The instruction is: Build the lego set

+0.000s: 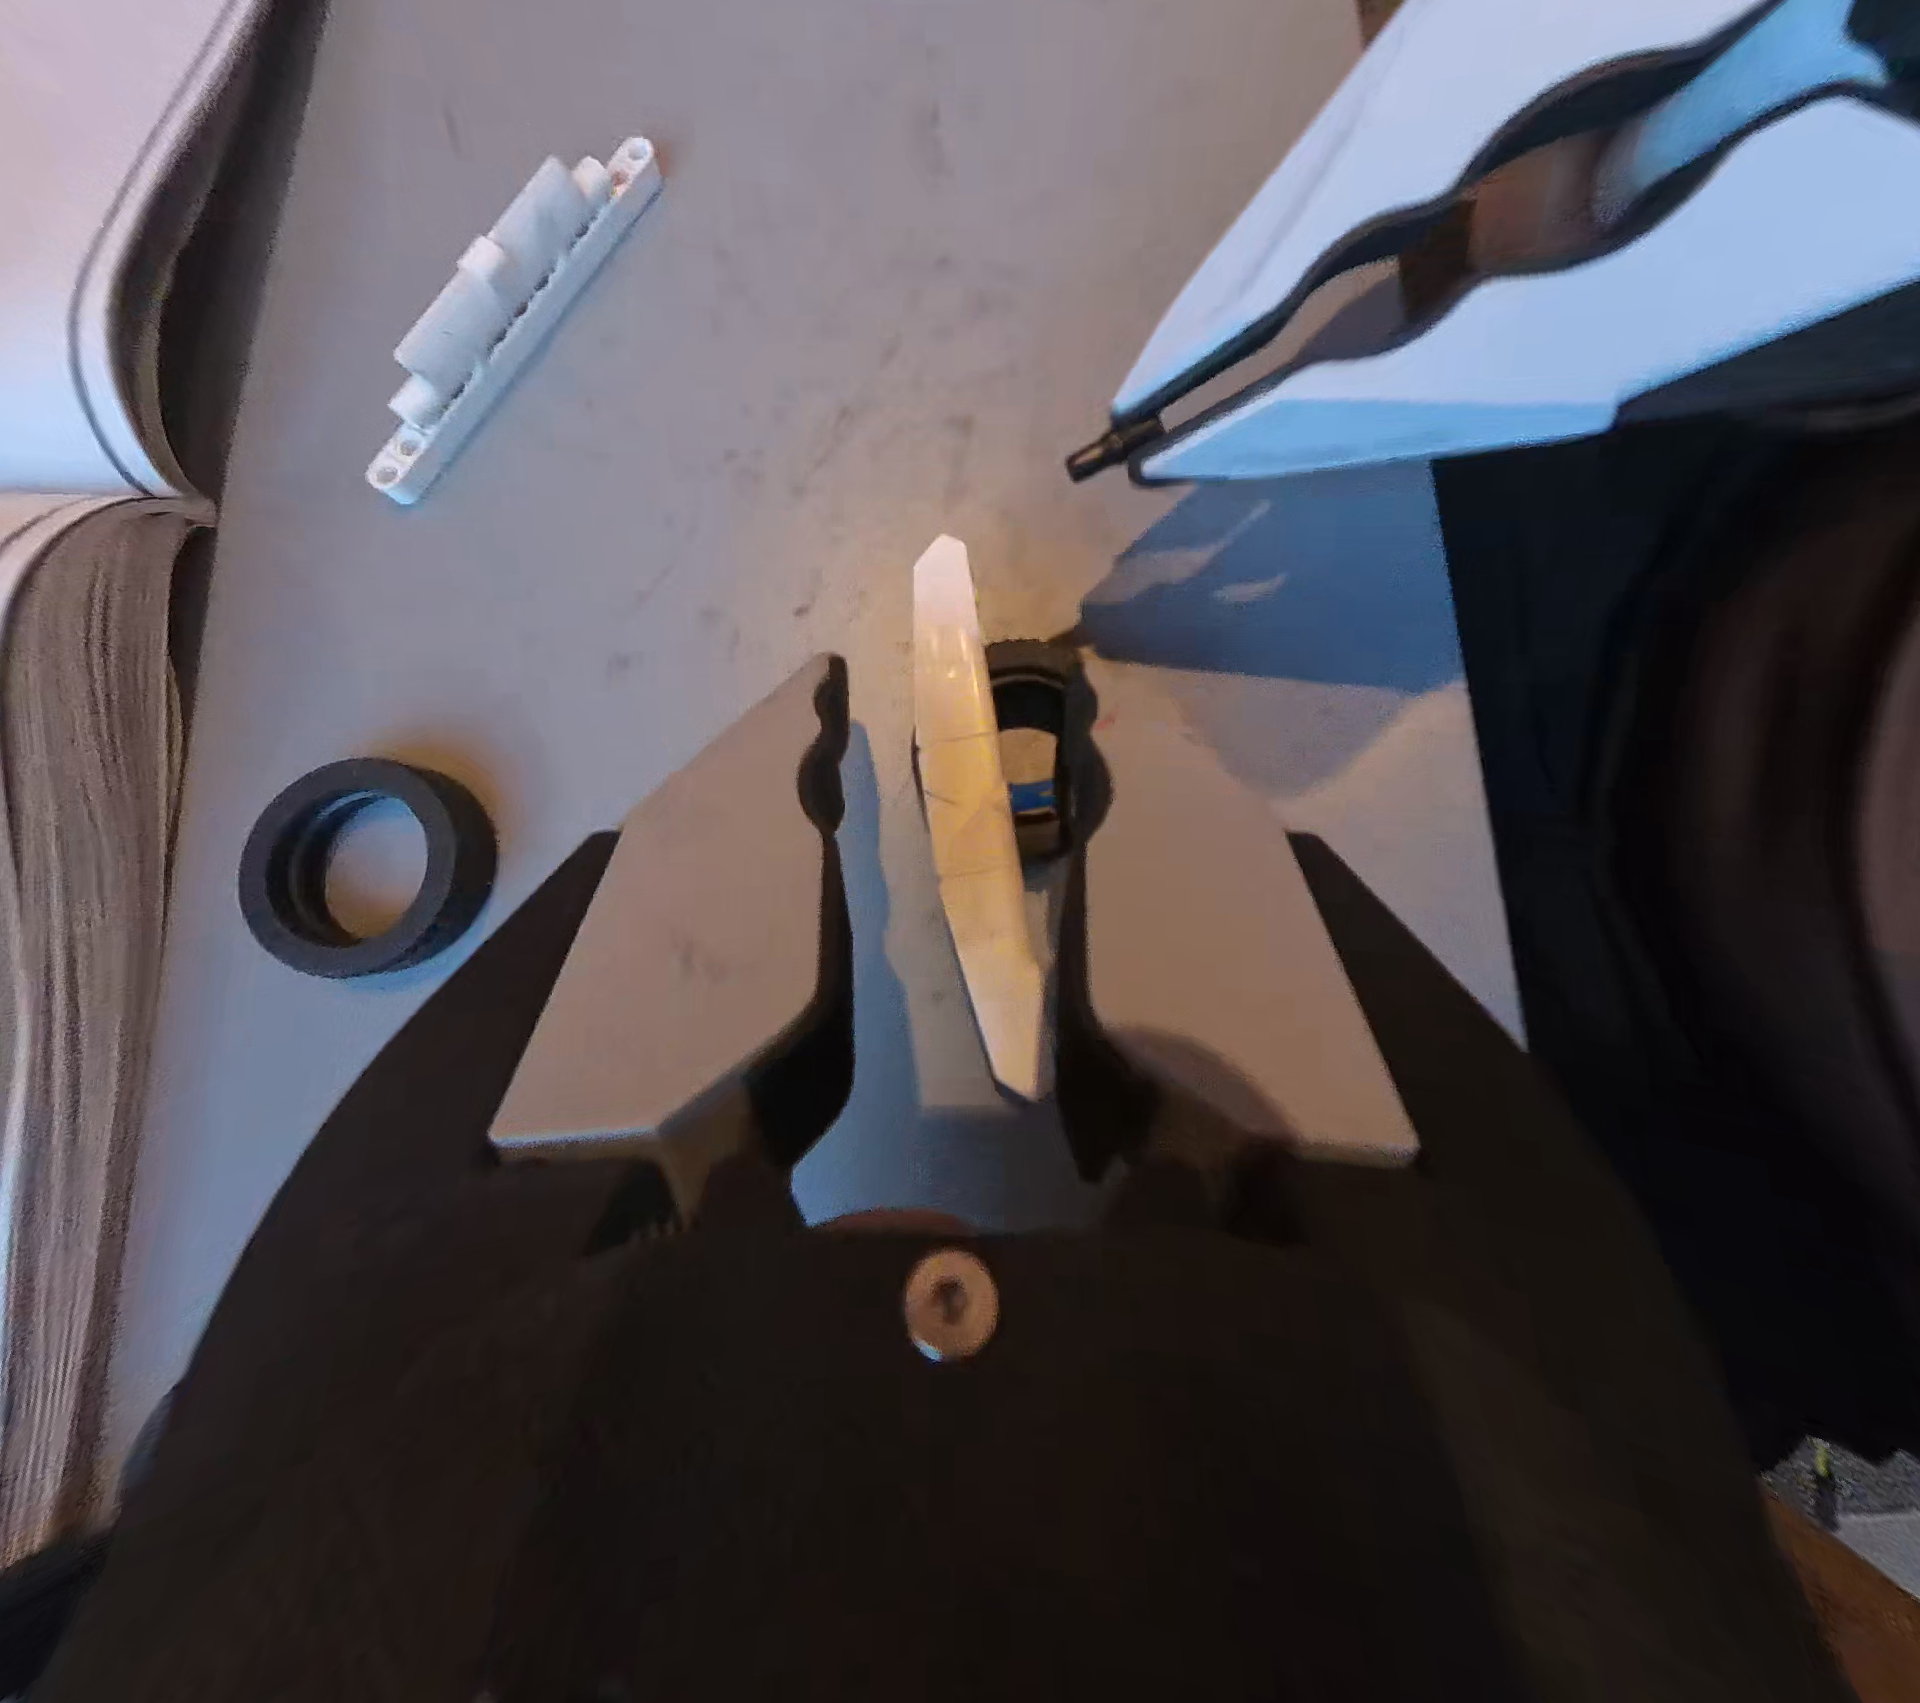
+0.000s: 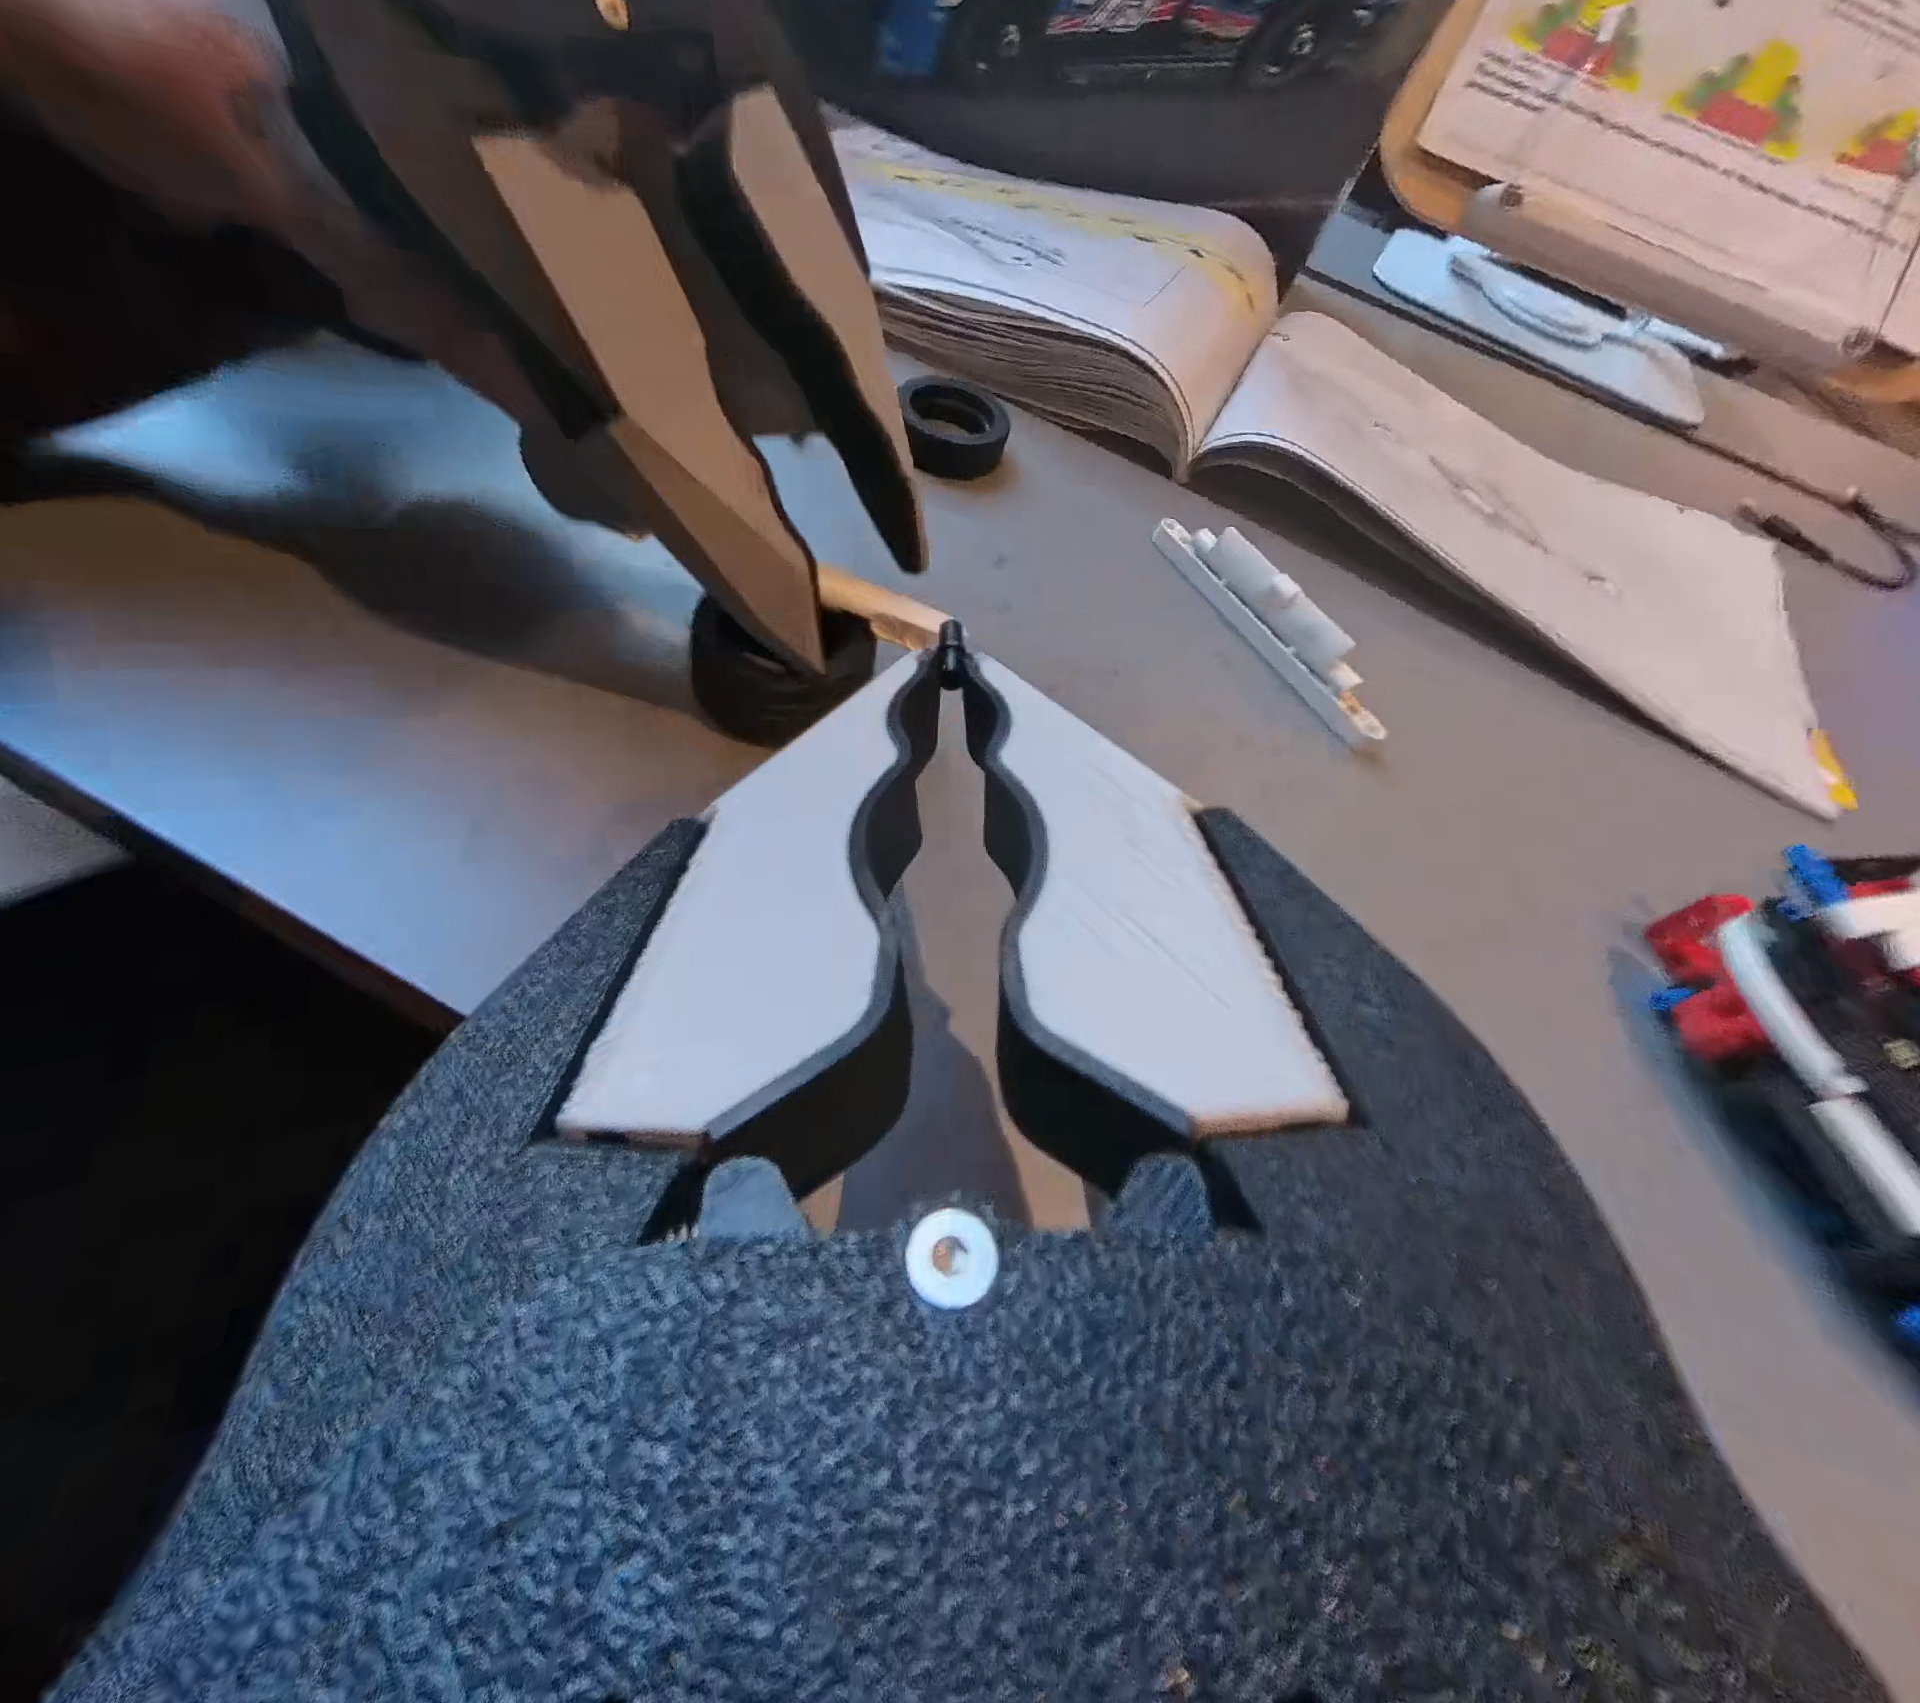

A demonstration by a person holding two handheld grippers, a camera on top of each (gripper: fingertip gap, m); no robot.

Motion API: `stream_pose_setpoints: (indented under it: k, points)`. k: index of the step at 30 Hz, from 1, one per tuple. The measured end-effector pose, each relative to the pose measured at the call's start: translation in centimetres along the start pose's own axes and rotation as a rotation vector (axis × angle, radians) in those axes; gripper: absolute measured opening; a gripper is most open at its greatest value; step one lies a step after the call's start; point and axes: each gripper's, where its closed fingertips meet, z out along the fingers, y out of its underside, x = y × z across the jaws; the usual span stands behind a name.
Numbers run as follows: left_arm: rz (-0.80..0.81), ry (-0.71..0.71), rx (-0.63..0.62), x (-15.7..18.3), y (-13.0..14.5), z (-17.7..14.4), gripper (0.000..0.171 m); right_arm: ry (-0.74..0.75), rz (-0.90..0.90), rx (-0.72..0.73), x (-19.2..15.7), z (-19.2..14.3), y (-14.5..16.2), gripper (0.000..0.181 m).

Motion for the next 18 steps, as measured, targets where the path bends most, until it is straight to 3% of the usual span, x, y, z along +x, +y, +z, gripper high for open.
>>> stream_pose_setpoints:
  k: [4, 14, 18]
  points:
    - [-0.030, 0.021, 0.034, 0.3, -0.5, -0.2, 0.035, 0.058, 0.054, 0.062, -0.4, 0.7, 0.1, 0.004]
    - [-0.050, 0.053, -0.001, -0.4, -0.7, 0.0, 0.025, 0.048, 0.173, 0.034, -0.9, 0.8, 1.2, 0.004]
    - [-0.098, 0.156, -0.003, 0.2, -0.4, 0.5, 0.019, 0.042, 0.187, 0.009, -1.3, 1.3, 1.5, 0.004]
